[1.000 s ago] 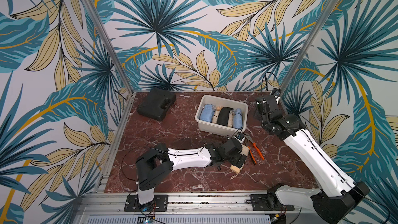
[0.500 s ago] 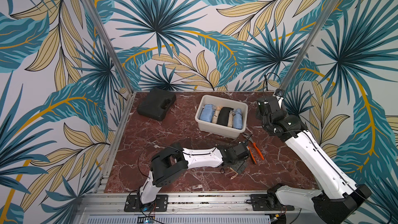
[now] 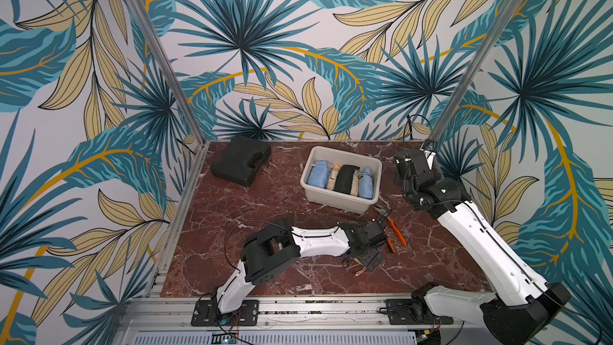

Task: Put the umbrella into the storage box
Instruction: Pick up the umbrella from the center of the board.

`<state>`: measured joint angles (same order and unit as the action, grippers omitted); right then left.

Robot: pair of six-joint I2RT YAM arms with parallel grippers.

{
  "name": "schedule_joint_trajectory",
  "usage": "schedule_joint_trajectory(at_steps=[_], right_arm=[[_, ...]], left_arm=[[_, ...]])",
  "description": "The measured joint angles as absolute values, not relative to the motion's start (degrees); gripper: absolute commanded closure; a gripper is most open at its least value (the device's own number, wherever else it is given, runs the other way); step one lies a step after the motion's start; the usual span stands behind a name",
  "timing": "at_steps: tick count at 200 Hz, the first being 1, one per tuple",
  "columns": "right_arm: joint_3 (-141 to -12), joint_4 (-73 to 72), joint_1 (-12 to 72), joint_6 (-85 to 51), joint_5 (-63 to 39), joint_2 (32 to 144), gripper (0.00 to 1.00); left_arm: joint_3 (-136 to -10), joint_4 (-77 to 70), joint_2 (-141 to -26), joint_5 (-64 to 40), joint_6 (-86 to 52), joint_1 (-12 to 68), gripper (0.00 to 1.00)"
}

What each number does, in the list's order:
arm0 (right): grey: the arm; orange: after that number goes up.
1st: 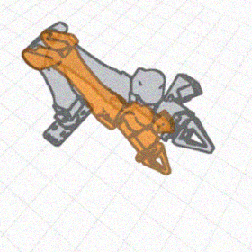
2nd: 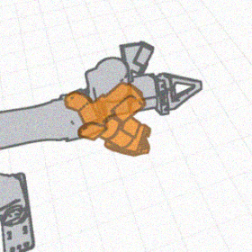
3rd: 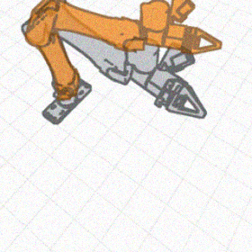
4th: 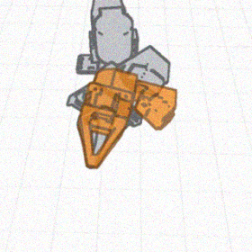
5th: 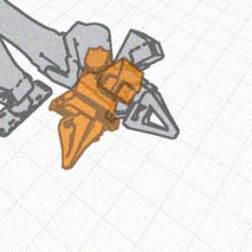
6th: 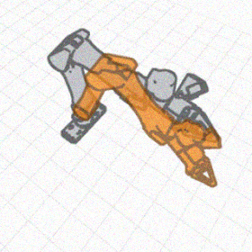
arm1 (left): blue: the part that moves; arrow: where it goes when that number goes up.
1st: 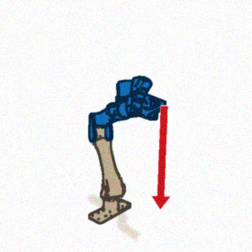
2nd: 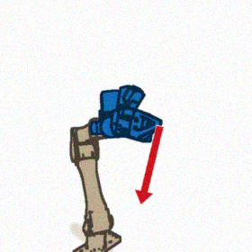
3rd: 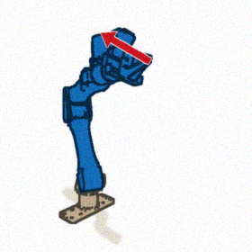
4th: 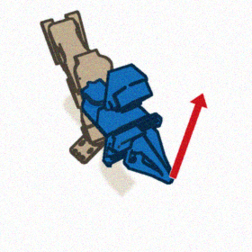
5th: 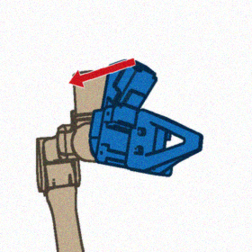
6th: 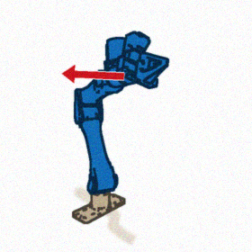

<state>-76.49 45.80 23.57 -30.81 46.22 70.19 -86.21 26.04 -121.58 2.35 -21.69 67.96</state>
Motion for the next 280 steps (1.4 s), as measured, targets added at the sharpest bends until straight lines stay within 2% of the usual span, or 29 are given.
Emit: schedule_joint_trajectory(at_steps=[8, 61, 109, 129, 195, 242, 280], right_arm=[[-76.5, 45.8, 23.5, -30.8, 46.2, 70.2, 0.24], [-76.5, 45.8, 23.0, -30.8, 46.1, 70.2, 0.24], [-76.5, 45.8, 22.7, -30.8, 45.9, 70.2, 0.24], [-76.5, 45.7, 22.6, -30.8, 45.0, 70.2, 0.23], [-77.8, 44.9, 22.5, -28.1, 39.8, 70.2, 0.23], [-79.4, 44.9, 22.5, -23.3, 32.6, 70.2, 0.22], [-82.2, 45.4, 22.5, -17.1, 18.4, 71.0, 0.22]], left_arm=[[-86.5, 26.2, -121.8, 2.5, -21.9, 67.8, 0.02], [-85.5, 25.4, -121.7, 4.4, -21.6, 67.3, 0.32], [-83.1, 24.3, -120.3, 7.8, -20.0, 68.0, 0.53], [-80.3, 23.2, -118.3, 9.2, -18.3, 68.3, 0.66], [-66.7, 20.5, -107.8, 13.0, -9.3, 68.6, 1.00], [-59.4, 17.3, -96.6, 15.6, 2.0, 68.7, 1.00], [-56.5, 15.7, -87.2, 17.6, 15.8, 69.4, 1.00]])
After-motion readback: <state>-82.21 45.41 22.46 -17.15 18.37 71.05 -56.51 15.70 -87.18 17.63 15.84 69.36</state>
